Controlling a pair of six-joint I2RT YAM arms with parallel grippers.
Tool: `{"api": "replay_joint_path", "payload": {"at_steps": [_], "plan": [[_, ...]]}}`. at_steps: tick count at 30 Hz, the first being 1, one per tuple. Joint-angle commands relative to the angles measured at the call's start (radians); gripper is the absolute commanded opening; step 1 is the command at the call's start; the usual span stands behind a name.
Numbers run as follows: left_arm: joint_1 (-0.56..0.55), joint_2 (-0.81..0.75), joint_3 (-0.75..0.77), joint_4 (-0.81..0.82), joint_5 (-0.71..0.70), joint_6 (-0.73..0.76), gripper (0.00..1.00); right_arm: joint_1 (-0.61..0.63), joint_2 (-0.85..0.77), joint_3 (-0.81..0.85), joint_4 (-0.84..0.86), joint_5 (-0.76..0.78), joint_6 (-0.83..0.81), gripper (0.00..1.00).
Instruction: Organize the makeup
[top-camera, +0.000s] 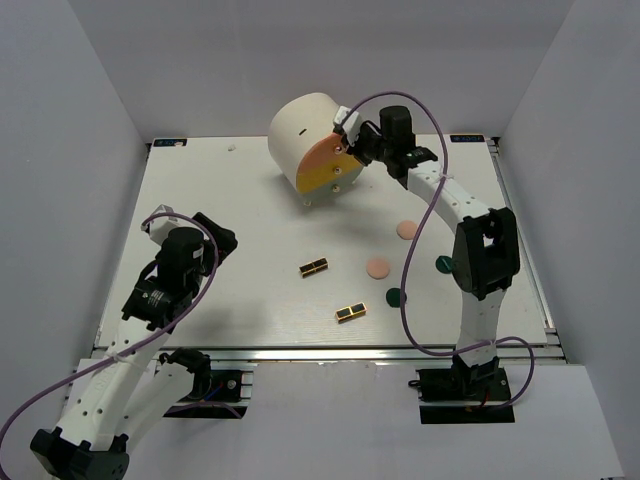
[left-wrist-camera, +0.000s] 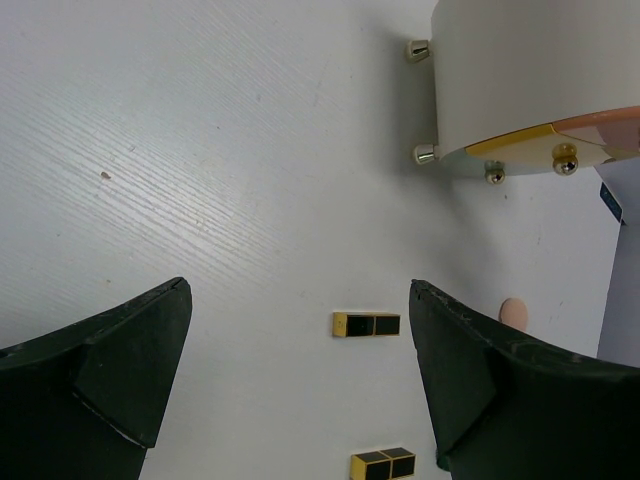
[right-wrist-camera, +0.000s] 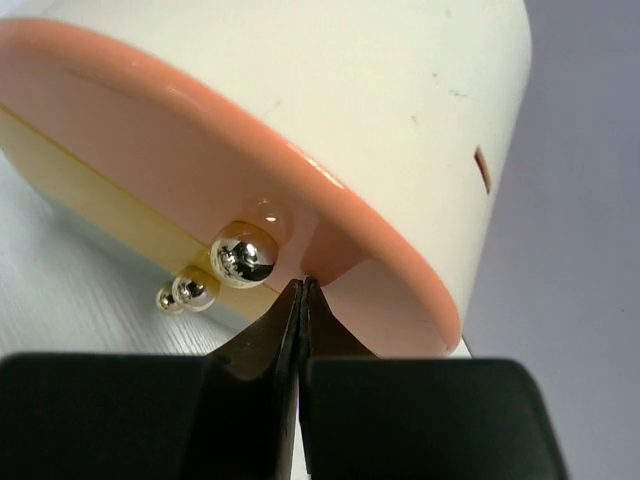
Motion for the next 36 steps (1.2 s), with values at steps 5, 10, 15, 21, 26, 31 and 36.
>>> {"api": "replay_joint_path", "payload": {"at_steps": [5, 10, 15, 21, 26, 31, 36], "plan": [[-0.001, 0.0, 0.02, 0.005, 0.018, -0.011, 0.98, 0.006, -0.04, -0.052, 0.162, 0.07, 0.182, 0.0], [0.001, 0.0, 0.026, 0.005, 0.015, -0.016, 0.98, -0.037, -0.198, -0.265, 0.179, 0.042, 0.407, 0.0], [-0.001, -0.023, -0.018, 0.048, 0.048, -0.037, 0.98, -0.077, -0.291, -0.475, 0.203, -0.134, 0.579, 0.47], [0.001, 0.003, 0.0, 0.081, 0.076, -0.033, 0.98, -0.075, -0.149, -0.361, 0.272, -0.135, 0.904, 0.62], [-0.001, 0.009, 0.008, 0.102, 0.079, -0.046, 0.98, -0.064, -0.016, -0.242, 0.291, -0.121, 1.051, 0.65], [-0.001, -0.005, 0.002, 0.101, 0.077, -0.059, 0.98, -0.058, 0.063, -0.159, 0.317, -0.104, 1.119, 0.61], [0.001, -0.003, 0.005, 0.09, 0.076, -0.056, 0.98, -0.055, 0.09, -0.13, 0.352, -0.076, 1.136, 0.55]]}}
